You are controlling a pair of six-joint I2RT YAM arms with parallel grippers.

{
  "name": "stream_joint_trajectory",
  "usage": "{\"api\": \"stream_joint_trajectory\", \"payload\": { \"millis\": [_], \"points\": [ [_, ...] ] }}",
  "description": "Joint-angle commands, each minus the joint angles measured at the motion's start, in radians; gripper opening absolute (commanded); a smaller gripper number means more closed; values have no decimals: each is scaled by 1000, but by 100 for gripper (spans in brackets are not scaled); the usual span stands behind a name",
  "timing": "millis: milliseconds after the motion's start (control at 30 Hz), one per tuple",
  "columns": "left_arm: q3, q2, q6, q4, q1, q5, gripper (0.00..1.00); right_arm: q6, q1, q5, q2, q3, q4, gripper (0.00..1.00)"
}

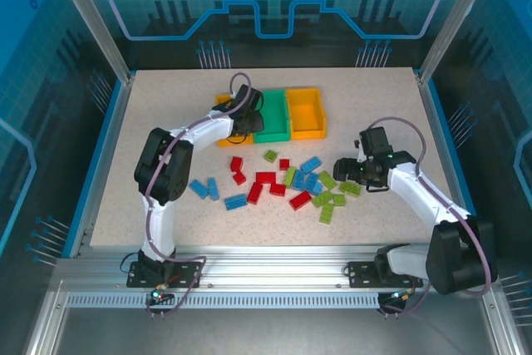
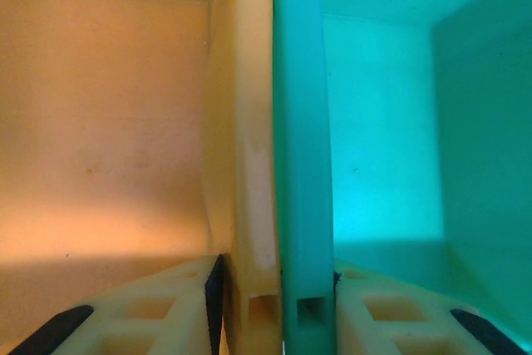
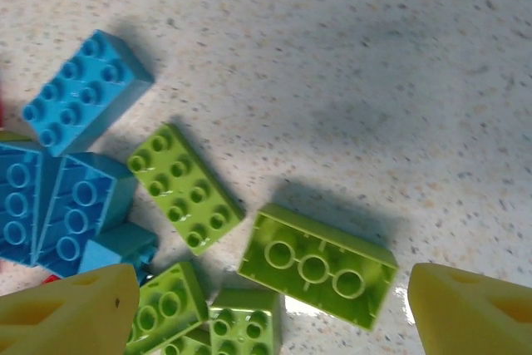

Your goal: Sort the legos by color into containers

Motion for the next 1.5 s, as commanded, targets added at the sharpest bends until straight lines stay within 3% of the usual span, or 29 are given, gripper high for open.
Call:
{"api": "stream_joint_trajectory", "payload": {
  "millis": [0, 267, 567, 867, 1100, 1467],
  "points": [
    [-19, -21, -45, 13, -41, 32, 36, 53, -19, -9, 26, -26, -46, 88],
    [-88, -109, -31, 75, -61, 21, 41, 91, -27, -35, 59, -50, 2, 91],
    [-201, -273, -14, 108, -92, -10, 53, 110, -27, -37, 160, -34, 34, 91],
    [-339, -417, -16, 122, -109, -40, 61, 105, -26, -17, 224, -7, 36, 86],
    [-441, -491, -13, 130, -110, -71, 63, 98, -28, -8, 257, 7, 43, 74],
    [-523, -544, -15, 123, -111, -98, 64, 85, -27, 5, 206, 38, 6, 67]
  ]
}}
